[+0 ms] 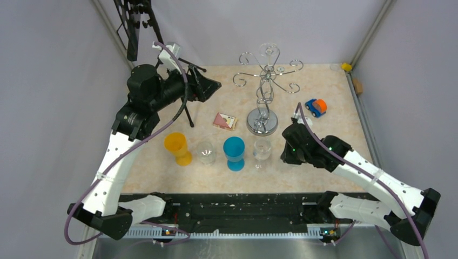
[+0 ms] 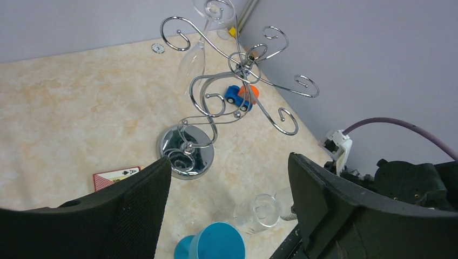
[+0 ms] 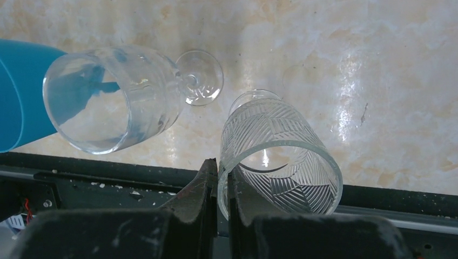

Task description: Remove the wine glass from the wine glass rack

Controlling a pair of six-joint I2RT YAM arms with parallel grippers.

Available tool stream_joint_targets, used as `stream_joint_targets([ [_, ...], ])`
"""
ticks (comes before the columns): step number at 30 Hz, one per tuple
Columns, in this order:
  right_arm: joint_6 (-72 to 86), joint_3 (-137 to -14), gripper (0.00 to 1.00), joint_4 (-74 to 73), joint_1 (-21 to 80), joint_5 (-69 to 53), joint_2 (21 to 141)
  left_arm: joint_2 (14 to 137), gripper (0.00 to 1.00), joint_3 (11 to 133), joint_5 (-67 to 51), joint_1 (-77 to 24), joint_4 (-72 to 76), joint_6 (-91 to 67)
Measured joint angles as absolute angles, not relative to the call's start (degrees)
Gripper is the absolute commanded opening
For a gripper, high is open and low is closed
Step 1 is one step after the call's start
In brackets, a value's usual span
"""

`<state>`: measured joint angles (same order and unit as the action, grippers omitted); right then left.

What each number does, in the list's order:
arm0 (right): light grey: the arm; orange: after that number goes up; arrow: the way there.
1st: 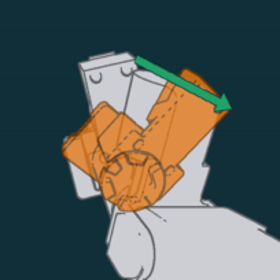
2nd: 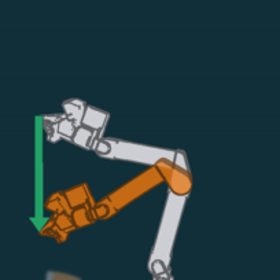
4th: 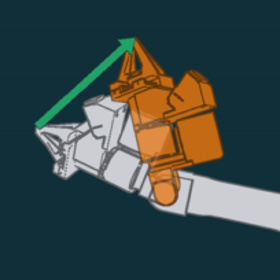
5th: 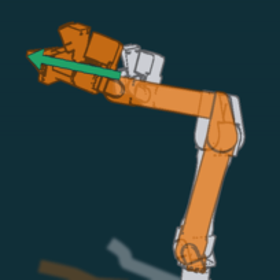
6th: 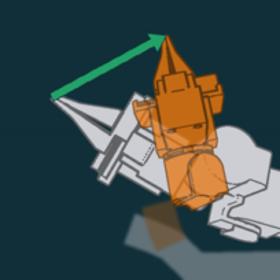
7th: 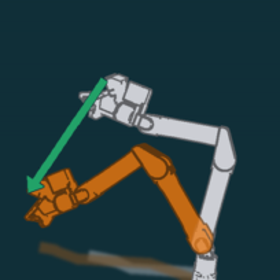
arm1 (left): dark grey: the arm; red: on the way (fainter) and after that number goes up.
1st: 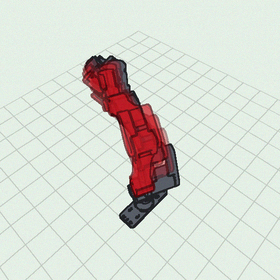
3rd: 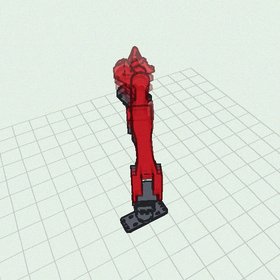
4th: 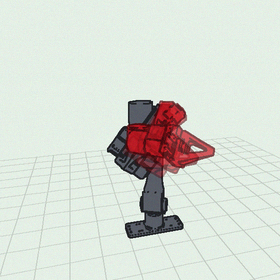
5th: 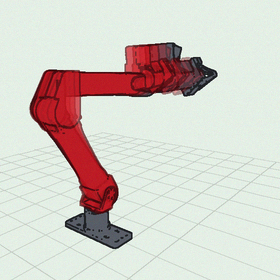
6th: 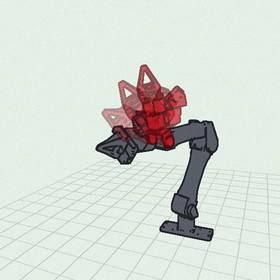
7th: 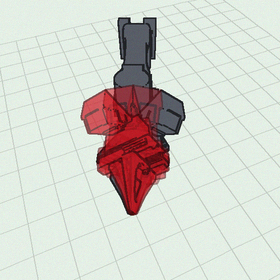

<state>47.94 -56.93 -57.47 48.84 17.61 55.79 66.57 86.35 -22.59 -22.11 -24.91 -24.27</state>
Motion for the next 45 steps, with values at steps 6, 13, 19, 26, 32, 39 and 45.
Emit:
stream_joint_targets([
  [6, 48.8, -54.5, 0.0, -54.8, 48.8, 18.0, 57.9, 66.1, 0.82, 85.8, -22.6, -22.1, -24.9, -24.3],
  [13, 48.8, -52.1, 0.0, -50.6, 48.5, 19.7, 61.7, 66.1, 0.82, 85.6, -22.4, -22.1, -24.9, -24.3],
  [19, 48.4, -50.2, 0.0, -47.4, 48.1, 19.4, 63.9, 66.1, 0.82, 85.6, -21.6, -22.1, -24.9, -24.2],
  [26, 47.7, -50.2, 0.16, -46.2, 47.4, 19.4, 66.3, 66.1, 0.82, 85.6, -21.1, -22.1, -24.9, -23.8],
  [32, 47.0, -50.4, 0.27, -45.9, 46.9, 19.4, 67.5, 66.1, 0.82, 85.6, -20.9, -22.1, -24.9, -23.6],
  [39, 45.6, -53.8, 0.35, -46.6, 46.7, 19.4, 68.2, 66.1, 0.82, 85.6, -20.4, -22.1, -24.9, -22.9],
  [45, 43.2, -58.8, 0.41, -47.7, 46.7, 19.2, 67.2, 66.1, 0.82, 85.6, -20.0, -22.1, -24.9, -22.5],
])
